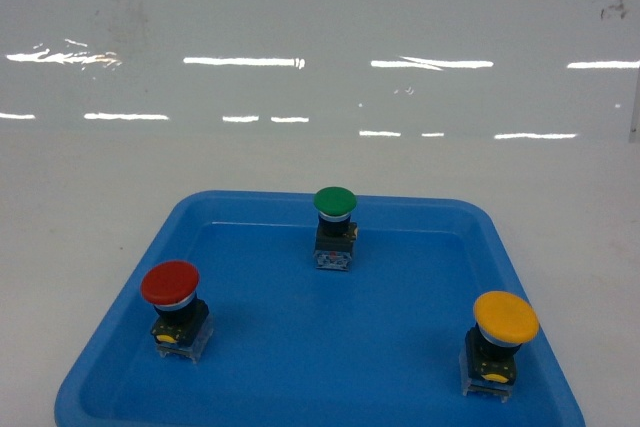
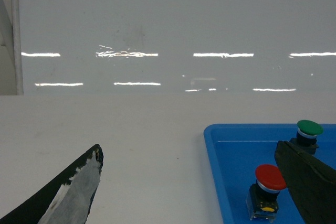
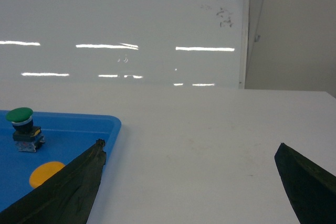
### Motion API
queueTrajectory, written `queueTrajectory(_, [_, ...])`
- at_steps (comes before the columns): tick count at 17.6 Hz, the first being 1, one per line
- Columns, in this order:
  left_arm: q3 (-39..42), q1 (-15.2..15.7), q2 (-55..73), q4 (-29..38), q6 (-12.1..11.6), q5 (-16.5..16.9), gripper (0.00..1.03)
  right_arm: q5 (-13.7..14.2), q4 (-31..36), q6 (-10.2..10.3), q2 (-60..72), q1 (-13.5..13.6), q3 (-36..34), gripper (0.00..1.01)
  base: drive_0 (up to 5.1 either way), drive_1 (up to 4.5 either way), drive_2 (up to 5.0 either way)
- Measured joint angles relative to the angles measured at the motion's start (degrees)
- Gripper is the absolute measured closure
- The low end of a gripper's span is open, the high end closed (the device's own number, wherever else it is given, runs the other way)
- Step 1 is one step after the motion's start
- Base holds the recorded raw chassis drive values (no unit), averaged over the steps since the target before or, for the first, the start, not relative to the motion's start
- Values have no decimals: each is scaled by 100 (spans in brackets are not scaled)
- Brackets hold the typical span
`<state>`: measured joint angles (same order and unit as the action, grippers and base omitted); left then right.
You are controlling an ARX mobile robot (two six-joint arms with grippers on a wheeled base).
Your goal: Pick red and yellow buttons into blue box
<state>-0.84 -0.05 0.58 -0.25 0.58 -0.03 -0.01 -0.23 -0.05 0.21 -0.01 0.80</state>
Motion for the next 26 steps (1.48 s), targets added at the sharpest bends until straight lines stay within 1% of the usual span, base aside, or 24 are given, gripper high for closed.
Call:
queueTrajectory(2, [2, 22, 101, 271, -13, 92, 5, -28, 127, 2, 44, 0, 0, 3, 0, 0, 0])
queueTrajectory(4, [2, 42, 160, 345, -11, 94, 5, -85, 308, 2, 151, -4, 0, 3, 0, 0, 0])
queueTrajectory(6, [2, 127, 461, 492, -2, 208, 5, -118, 424, 20, 442, -4, 0, 3, 0, 0, 0])
queueTrajectory(7, [2, 243, 682, 671, 57, 387, 5, -142, 645, 35, 673, -7, 0, 3, 0, 0, 0])
queueTrajectory(8, [2, 334, 931, 868, 83, 481, 5, -155, 844, 50, 949, 39, 2, 3, 0, 0, 0])
queueTrajectory(9, [-2, 365, 1316, 1163, 101, 568, 5, -155, 1115, 61, 1283, 157, 13, 3, 0, 0, 0])
queueTrajectory(10, [-13, 332, 1683, 1353, 114, 619, 5, -188, 1202, 74, 1661, 310, 70, 3, 0, 0, 0])
queueTrajectory(11, [-98, 175, 2105, 1381, 92, 647, 5, -173, 1412, 66, 2149, 516, 153, 3, 0, 0, 0])
queueTrajectory(12, [-188, 35, 2535, 1591, 94, 675, 5, -278, 1532, 33, 2715, 728, 365, 3, 0, 0, 0])
queueTrajectory(13, [-380, -175, 2990, 1668, 66, 706, 5, -313, 1805, 0, 3180, 844, 553, 3, 0, 0, 0])
queueTrajectory(14, [-511, -313, 3314, 1899, 50, 702, 5, -367, 1993, -9, 3600, 933, 778, 3, 0, 0, 0])
queueTrajectory(15, [-686, -507, 3620, 1926, 35, 647, 5, -461, 1989, -39, 4039, 984, 1045, 3, 0, 0, 0])
queueTrajectory(16, [-761, -656, 3866, 2092, 26, 612, 5, -544, 1982, -39, 4345, 1038, 1193, 3, 0, 0, 0])
queueTrajectory(17, [-844, -824, 4103, 2129, -24, 455, 5, -658, 1934, -20, 4684, 1051, 1335, 3, 0, 0, 0])
queueTrajectory(18, [-909, -999, 4409, 2326, -81, 396, 5, -715, 2024, 17, 4900, 1062, 1414, 3, 0, 0, 0])
queueTrajectory(19, [-1010, -1137, 4699, 2352, -81, 289, 5, -817, 1965, 35, 5128, 1104, 1545, 3, 0, 0, 0])
queueTrajectory(21, [-1224, -1311, 5285, 2629, -52, 173, 5, -1036, 1928, 50, 5558, 1137, 1808, 3, 0, 0, 0])
queueTrajectory(22, [-1325, -1392, 5536, 2739, -48, 127, 5, -1102, 1934, 50, 5748, 1141, 1932, 3, 0, 0, 0])
queueTrajectory(23, [-1375, -1443, 5748, 2865, -44, 129, 5, -1220, 1799, 50, 5882, 1165, 2063, 3, 0, 0, 0])
queueTrajectory(24, [-1408, -1478, 5871, 2883, -61, 114, 5, -1316, 1729, 46, 6046, 1207, 2181, 3, 0, 0, 0])
queueTrajectory(25, [-1408, -1480, 5939, 2944, -63, 83, 5, -1445, 1526, 22, 6203, 1244, 2326, 3, 0, 0, 0])
queueTrajectory(26, [-1410, -1480, 5939, 2948, -63, 81, 5, -1451, 1598, 22, 6448, 1292, 2437, 3, 0, 0, 0])
